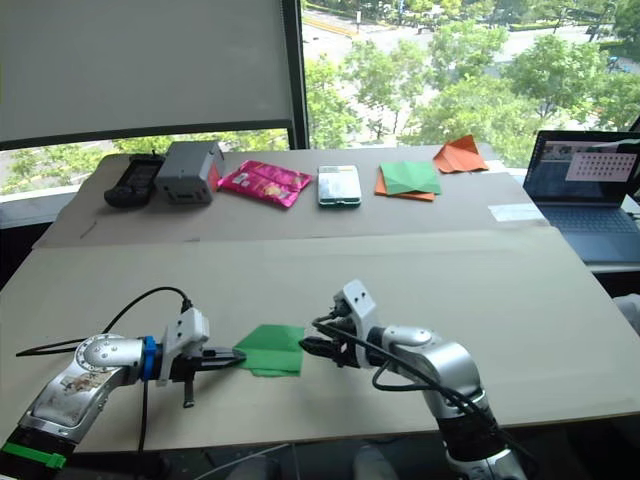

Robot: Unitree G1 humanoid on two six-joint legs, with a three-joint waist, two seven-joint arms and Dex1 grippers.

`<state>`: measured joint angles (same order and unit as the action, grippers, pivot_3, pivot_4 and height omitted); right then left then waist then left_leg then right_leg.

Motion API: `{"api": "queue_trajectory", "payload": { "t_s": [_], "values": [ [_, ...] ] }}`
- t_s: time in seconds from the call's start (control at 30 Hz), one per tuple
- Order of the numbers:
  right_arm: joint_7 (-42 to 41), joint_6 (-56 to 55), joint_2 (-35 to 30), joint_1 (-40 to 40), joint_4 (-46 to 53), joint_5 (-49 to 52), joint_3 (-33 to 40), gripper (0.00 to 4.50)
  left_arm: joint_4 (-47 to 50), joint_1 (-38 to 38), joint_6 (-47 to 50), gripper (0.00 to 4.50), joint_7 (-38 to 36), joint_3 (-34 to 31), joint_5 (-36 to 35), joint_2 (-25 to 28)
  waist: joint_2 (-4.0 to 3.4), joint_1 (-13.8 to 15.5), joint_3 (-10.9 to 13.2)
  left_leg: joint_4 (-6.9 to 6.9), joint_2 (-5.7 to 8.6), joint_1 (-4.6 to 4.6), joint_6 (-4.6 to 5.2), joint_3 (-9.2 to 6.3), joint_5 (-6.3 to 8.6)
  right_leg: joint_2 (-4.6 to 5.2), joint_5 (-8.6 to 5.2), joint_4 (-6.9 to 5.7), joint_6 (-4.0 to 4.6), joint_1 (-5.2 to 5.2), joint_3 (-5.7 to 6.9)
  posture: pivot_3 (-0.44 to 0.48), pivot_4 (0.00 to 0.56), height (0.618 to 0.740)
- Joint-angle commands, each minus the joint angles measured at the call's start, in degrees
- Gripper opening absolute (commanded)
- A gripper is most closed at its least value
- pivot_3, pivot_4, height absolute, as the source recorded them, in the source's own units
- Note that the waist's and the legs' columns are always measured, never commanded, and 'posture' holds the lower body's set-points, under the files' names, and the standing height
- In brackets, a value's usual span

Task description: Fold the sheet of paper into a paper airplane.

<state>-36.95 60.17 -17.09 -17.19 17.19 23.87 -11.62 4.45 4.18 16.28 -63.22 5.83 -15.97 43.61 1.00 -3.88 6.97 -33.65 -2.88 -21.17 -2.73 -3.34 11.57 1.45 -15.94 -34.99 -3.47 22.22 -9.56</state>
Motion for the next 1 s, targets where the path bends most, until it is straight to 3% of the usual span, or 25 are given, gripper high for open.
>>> {"api": "queue_trajectory", "payload": {
  "t_s": [0.03, 0.47, 0.7, 0.83, 1.0],
  "values": [
    [0.0, 0.5, 1.2, -1.2, -1.1, 1.5, -1.3, 2.88, -1.1, -1.5, 0.8, 0.00, 1.1, 2.0, 2.3, -0.3, 0.00, 0.0, 0.0, 0.00, 0.00, 0.00, 0.00, 0.00, 0.00, 0.00, 0.00, 0.00, 0.00, 0.00, 0.00, 0.000, 0.150, 0.740],
    [1.3, -1.1, 9.3, -4.0, -7.5, 1.8, -1.8, 2.88, -0.9, -2.2, 0.8, 0.00, 1.5, 1.6, 2.1, -0.2, -0.11, -0.2, -0.1, 0.02, 0.00, 0.02, 0.00, 0.00, 0.00, -0.01, 0.00, -0.01, 0.00, 0.00, 0.00, 0.000, 0.150, 0.740],
    [1.1, -2.8, 9.7, -3.5, -6.2, 1.5, -0.9, 2.88, -1.2, -1.9, 0.6, 0.00, 1.4, 1.8, 2.2, -0.2, -0.14, -0.1, -0.1, 0.02, 0.00, -0.01, -0.01, 0.00, 0.00, 0.00, 0.00, 0.01, 0.00, 0.02, 0.00, 0.000, 0.150, 0.740],
    [1.5, -5.0, 9.3, -3.3, -7.1, 0.6, -0.8, 1.76, -1.2, -1.9, 0.6, 0.00, 1.3, 2.0, 2.2, -0.2, -0.15, -0.2, -0.1, 0.04, 0.00, -0.01, -0.03, 0.00, 0.02, 0.00, 0.00, 0.01, 0.00, 0.03, 0.00, 0.000, 0.150, 0.740],
    [1.1, -6.5, 8.7, -3.0, -7.2, 0.4, -1.7, 0.02, -1.3, -1.8, 0.5, 0.00, 1.2, 2.0, 2.2, -0.1, -0.16, -0.2, -0.1, 0.04, 0.00, -0.01, -0.04, 0.00, 0.03, 0.00, 0.00, 0.03, 0.00, 0.03, 0.00, 0.000, 0.150, 0.740]
  ]
}}
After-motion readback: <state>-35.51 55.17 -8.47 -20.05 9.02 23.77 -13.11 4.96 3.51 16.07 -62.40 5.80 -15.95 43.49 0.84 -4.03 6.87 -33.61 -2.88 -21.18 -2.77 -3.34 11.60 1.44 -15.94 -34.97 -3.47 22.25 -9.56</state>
